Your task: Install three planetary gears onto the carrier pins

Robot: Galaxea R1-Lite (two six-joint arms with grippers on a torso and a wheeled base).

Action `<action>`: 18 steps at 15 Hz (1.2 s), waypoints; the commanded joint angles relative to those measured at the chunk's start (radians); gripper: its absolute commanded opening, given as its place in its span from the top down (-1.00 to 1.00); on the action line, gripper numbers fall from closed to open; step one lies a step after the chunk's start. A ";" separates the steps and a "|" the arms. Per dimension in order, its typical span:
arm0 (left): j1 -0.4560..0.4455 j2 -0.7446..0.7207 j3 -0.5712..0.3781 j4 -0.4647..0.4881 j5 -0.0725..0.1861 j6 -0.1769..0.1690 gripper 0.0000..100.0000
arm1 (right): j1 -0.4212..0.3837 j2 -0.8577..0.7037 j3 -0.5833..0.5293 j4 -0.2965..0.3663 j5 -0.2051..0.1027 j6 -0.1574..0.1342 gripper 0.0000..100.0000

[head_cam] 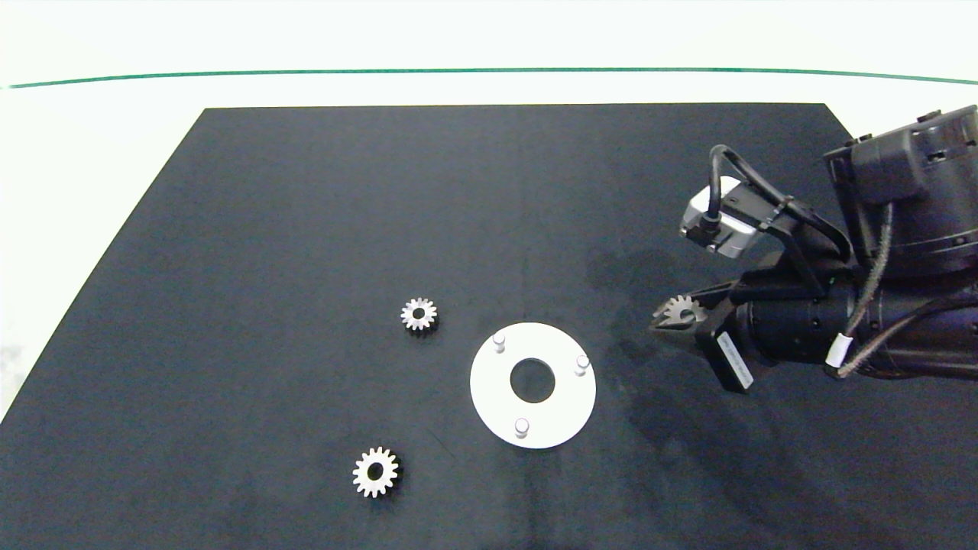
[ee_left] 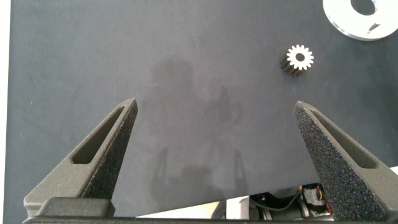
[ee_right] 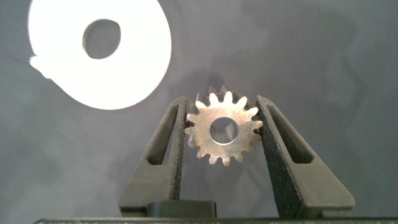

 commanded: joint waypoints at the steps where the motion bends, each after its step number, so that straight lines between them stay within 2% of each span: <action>1: 0.001 0.001 -0.001 0.003 0.000 0.005 -1.00 | 0.077 0.102 -0.057 0.006 -0.023 0.004 0.50; 5: 0.001 0.007 -0.001 0.003 0.000 0.011 -1.00 | 0.108 0.179 -0.082 0.007 -0.030 0.006 0.50; 18: 0.000 0.027 -0.006 0.001 0.000 0.013 -1.00 | 0.120 0.227 -0.098 0.006 -0.029 0.007 0.50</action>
